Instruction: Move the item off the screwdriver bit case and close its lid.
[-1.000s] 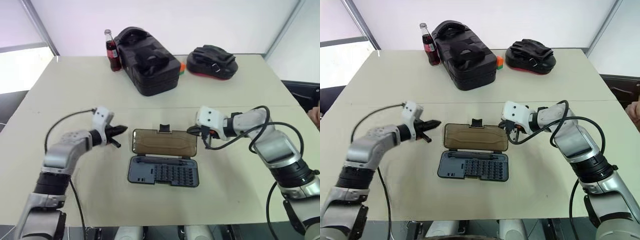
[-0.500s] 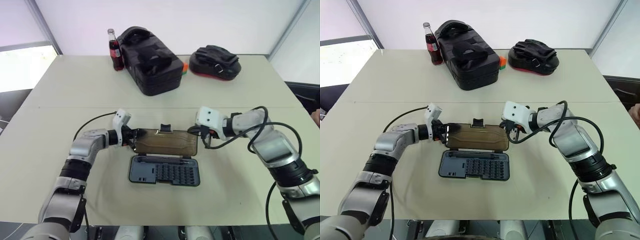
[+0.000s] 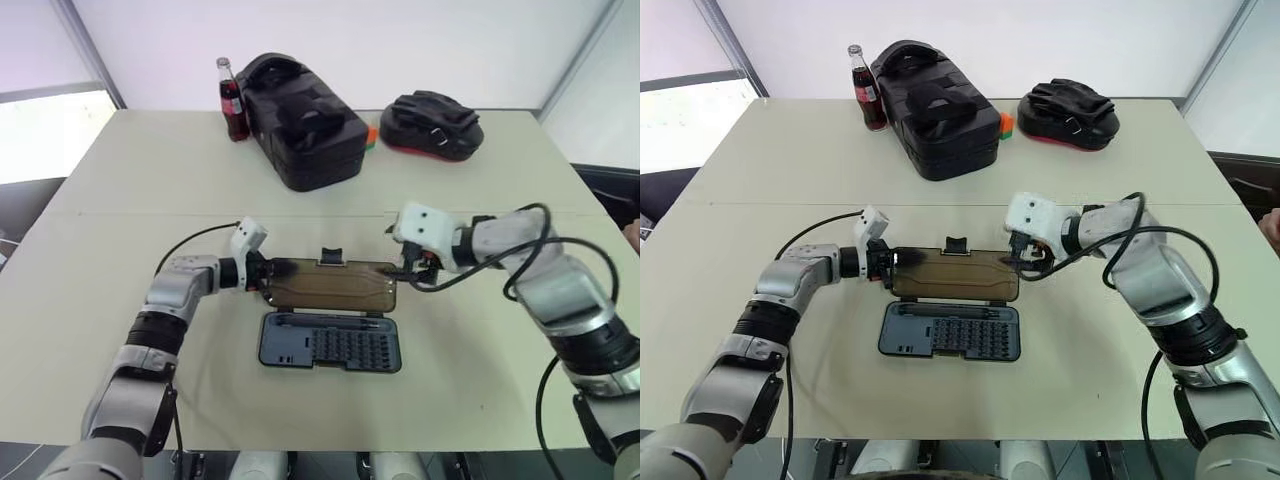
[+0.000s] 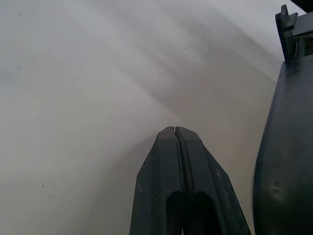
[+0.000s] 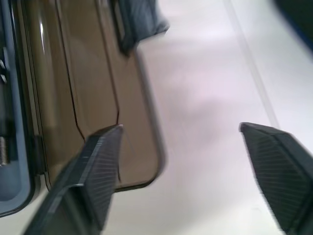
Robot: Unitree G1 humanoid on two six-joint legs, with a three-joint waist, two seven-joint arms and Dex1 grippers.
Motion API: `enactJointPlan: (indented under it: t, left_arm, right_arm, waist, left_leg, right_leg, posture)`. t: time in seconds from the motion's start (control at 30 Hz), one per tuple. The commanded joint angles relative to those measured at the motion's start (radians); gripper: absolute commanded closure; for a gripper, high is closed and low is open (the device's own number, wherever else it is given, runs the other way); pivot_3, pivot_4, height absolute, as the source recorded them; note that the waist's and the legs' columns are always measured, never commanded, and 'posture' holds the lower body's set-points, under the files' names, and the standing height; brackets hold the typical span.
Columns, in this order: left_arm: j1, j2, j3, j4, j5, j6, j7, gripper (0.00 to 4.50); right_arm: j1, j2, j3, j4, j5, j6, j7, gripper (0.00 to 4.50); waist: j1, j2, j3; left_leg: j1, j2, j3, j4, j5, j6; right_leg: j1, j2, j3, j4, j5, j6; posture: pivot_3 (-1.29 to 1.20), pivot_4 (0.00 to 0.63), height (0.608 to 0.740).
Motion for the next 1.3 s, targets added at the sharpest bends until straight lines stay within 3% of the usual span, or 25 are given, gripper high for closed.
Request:
enactJointPlan:
  t: [0.03,0.23,0.53,0.8,0.97,1.17,1.23,1.3]
  left_arm:
    - [-0.035,-0.002,0.001,-0.005,-0.016,-0.005,-0.065,4.50]
    - [-0.082,0.029,0.010,-0.091,-0.086,0.087,-0.205,4.50]
    - [-0.034,0.186,-0.081,-0.405,-0.182,0.282,-0.401,4.50]
    - [0.092,0.347,-0.218,-0.571,-0.110,0.194,-0.498,4.50]
    - [0.146,0.354,-0.246,-0.577,-0.078,0.143,-0.474,4.50]
    - [0.069,0.283,-0.115,-0.559,-0.221,0.277,-0.405,4.50]
    - [0.017,0.265,-0.076,-0.525,-0.251,0.303,-0.387,4.50]
    - [-0.044,0.243,-0.054,-0.460,-0.253,0.298,-0.373,4.50]
  right_arm:
    - [-0.030,-0.012,-0.190,-0.182,0.165,0.196,0.010,0.55]
    - [0.079,-0.051,-0.382,-0.350,0.358,0.420,-0.012,0.55]
    - [0.130,-0.075,-0.456,-0.369,0.459,0.487,-0.121,0.55]
    - [0.157,-0.141,-0.471,-0.376,0.540,0.481,-0.158,0.55]
    - [0.168,-0.173,-0.457,-0.386,0.591,0.470,-0.166,0.55]
    - [0.161,-0.169,-0.442,-0.415,0.676,0.463,-0.183,0.55]
    - [0.153,-0.164,-0.436,-0.417,0.702,0.461,-0.196,1.07]
    - [0.151,-0.159,-0.433,-0.413,0.725,0.454,-0.209,1.96]
  waist:
    - [-0.001,0.000,0.000]
    - [-0.001,0.000,0.000]
    - [-0.010,0.000,0.000]
    - [-0.008,0.000,0.000]
    - [-0.003,0.000,0.000]
    - [-0.002,0.000,0.000]
    - [-0.003,0.000,0.000]
    - [-0.003,0.000,0.000]
  left_leg:
    - [0.000,0.000,0.000,0.000,0.000,0.000]
    - [-0.002,0.001,-0.002,0.000,0.000,0.001]
    - [0.000,0.004,-0.001,0.000,0.000,0.001]
    - [0.000,0.005,-0.001,0.000,0.000,0.001]
    - [0.000,0.005,0.000,0.000,-0.001,0.001]
    - [-0.001,0.005,-0.001,0.000,-0.001,0.001]
    - [-0.001,0.005,-0.001,0.001,-0.001,0.001]
    - [0.000,0.005,-0.001,0.001,-0.001,0.001]
  right_leg:
    - [0.000,0.000,0.000,0.000,0.000,0.000]
    - [0.000,0.000,-0.002,-0.001,0.000,0.000]
    - [0.000,0.001,-0.002,0.001,0.000,0.000]
    - [0.000,0.001,-0.001,0.001,0.000,0.000]
    - [0.000,0.001,-0.001,0.001,0.000,-0.001]
    - [0.000,0.001,-0.001,0.000,0.000,0.000]
    - [0.000,0.002,-0.001,0.001,0.000,0.000]
    - [0.000,0.002,-0.001,0.001,0.000,0.000]
  posture:
    - [0.00,0.150,0.740]
    - [0.00,0.150,0.740]
    - [0.00,0.150,0.740]
    - [0.00,0.150,0.740]
    - [0.00,0.150,0.740]
    - [0.00,0.150,0.740]
    - [0.00,0.150,0.740]
    - [0.00,0.150,0.740]
